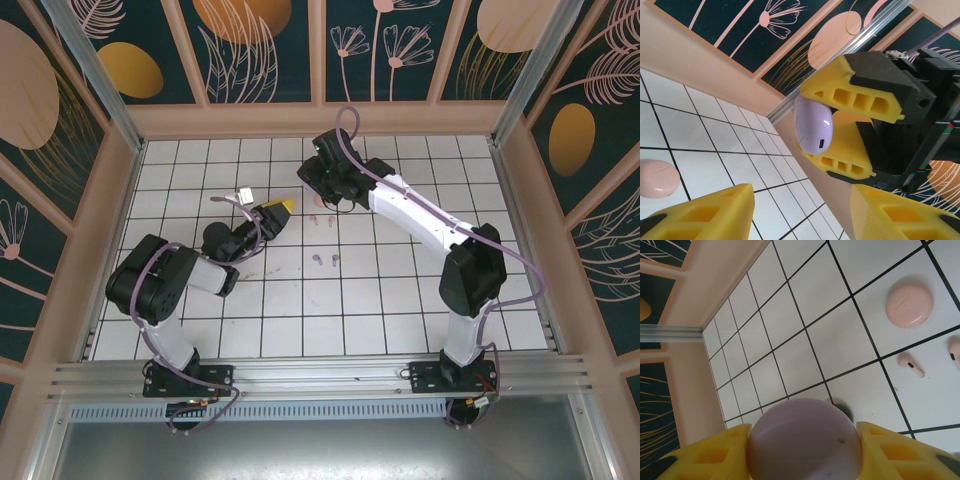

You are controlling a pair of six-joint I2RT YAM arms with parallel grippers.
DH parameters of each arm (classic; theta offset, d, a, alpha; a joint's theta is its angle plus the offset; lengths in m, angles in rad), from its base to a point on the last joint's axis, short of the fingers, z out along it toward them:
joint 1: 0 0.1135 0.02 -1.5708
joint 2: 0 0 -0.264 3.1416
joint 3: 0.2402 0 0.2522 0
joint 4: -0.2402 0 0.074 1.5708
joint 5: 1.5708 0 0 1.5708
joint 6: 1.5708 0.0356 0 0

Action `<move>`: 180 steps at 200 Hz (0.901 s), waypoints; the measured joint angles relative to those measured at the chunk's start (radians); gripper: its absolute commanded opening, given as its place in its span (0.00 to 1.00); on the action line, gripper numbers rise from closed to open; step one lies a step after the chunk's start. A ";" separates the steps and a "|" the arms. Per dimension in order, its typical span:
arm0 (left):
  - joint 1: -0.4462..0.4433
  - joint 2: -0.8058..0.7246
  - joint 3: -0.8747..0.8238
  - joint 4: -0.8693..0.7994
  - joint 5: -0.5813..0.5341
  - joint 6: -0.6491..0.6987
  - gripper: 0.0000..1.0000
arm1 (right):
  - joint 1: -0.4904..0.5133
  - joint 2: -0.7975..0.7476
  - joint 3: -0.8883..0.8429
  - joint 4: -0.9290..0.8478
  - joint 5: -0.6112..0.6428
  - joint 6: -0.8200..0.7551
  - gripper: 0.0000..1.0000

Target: Insert the wireless bluetooth earbuds into the charging case

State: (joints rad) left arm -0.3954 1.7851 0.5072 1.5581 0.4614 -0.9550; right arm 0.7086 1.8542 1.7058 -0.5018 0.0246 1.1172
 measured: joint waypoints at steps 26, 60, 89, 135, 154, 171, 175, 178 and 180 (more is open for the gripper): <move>-0.014 0.023 0.029 0.012 -0.003 -0.011 0.52 | 0.004 0.000 0.000 0.002 0.000 0.012 0.29; -0.027 0.042 0.059 0.016 -0.003 -0.022 0.52 | 0.014 0.000 0.000 0.006 0.000 0.017 0.29; -0.029 0.058 0.082 0.016 -0.002 -0.027 0.51 | 0.024 0.000 0.000 0.006 0.000 0.019 0.29; -0.031 0.080 0.124 0.017 -0.003 -0.031 0.50 | 0.039 0.000 0.000 0.008 -0.019 0.019 0.29; -0.032 0.090 0.142 0.017 -0.002 -0.035 0.49 | 0.046 0.000 0.000 0.010 -0.019 0.019 0.29; -0.033 0.101 0.159 0.018 -0.003 -0.038 0.47 | 0.051 0.000 0.000 0.010 -0.020 0.019 0.29; -0.033 0.103 0.162 0.017 -0.003 -0.039 0.47 | 0.052 0.000 0.000 0.010 -0.019 0.019 0.29; -0.033 0.104 0.164 0.018 -0.002 -0.039 0.46 | 0.053 0.000 0.000 0.010 -0.019 0.019 0.29; -0.033 0.105 0.166 0.018 -0.002 -0.039 0.46 | 0.053 0.000 0.000 0.011 -0.019 0.019 0.29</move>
State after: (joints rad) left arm -0.4286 1.8904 0.6727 1.5761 0.4591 -0.9939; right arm 0.7612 1.8542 1.7054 -0.4904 0.0055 1.1366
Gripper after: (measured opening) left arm 0.471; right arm 0.467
